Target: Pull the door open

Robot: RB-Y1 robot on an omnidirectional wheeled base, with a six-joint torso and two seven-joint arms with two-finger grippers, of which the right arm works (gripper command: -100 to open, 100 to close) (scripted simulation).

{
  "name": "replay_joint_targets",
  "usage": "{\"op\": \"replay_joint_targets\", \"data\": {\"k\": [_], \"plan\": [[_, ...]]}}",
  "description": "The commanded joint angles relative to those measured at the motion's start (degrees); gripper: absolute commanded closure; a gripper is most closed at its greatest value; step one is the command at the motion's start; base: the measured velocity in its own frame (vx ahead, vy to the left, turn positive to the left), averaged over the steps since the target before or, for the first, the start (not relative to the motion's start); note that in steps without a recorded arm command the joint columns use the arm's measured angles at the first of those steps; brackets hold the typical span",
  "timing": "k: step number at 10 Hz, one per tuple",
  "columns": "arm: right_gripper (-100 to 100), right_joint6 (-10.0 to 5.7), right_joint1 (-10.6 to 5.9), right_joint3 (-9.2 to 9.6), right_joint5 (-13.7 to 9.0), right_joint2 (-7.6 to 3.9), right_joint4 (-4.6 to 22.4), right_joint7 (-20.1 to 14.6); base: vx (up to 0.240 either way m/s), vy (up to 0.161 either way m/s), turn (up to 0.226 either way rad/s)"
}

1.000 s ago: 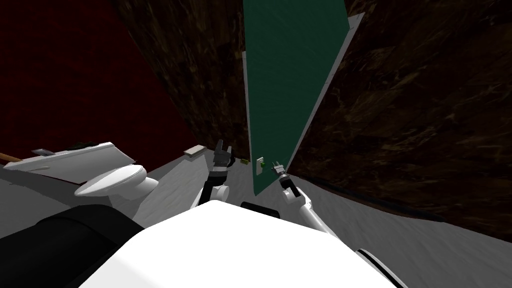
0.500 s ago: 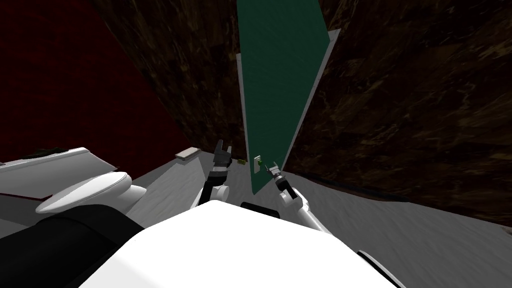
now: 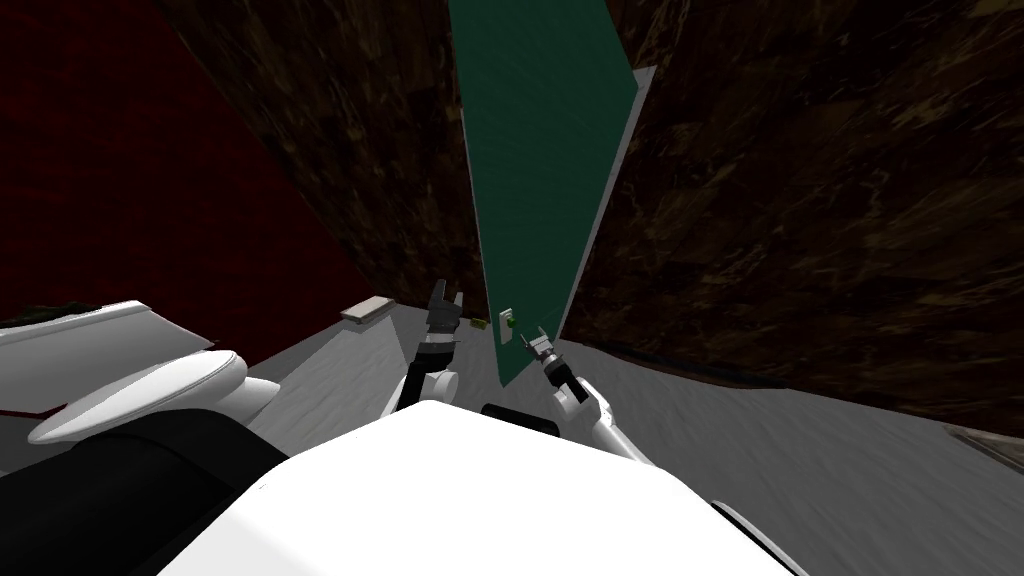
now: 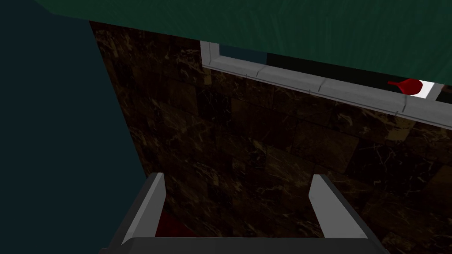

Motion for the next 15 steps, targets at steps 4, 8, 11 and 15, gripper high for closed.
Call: {"op": "replay_joint_targets", "data": {"k": [4, 8, 11, 15], "plan": [[-100, 0.46, -0.03, 4.30, 1.1, -0.35, -1.5, -1.5, -0.006, -0.114, 0.009], [-100, 1.46, 0.34, 8.40, 2.3, -0.75, -4.0, -2.8, 0.017, -0.104, 0.099], [-100, -0.11, -0.51, 6.95, 1.4, -1.82, -1.7, -3.9, -0.001, 0.023, -0.154], [-100, -2.77, -1.27, 5.17, 0.1, -4.12, 1.3, -5.8, -0.038, 0.192, -0.143]]}}
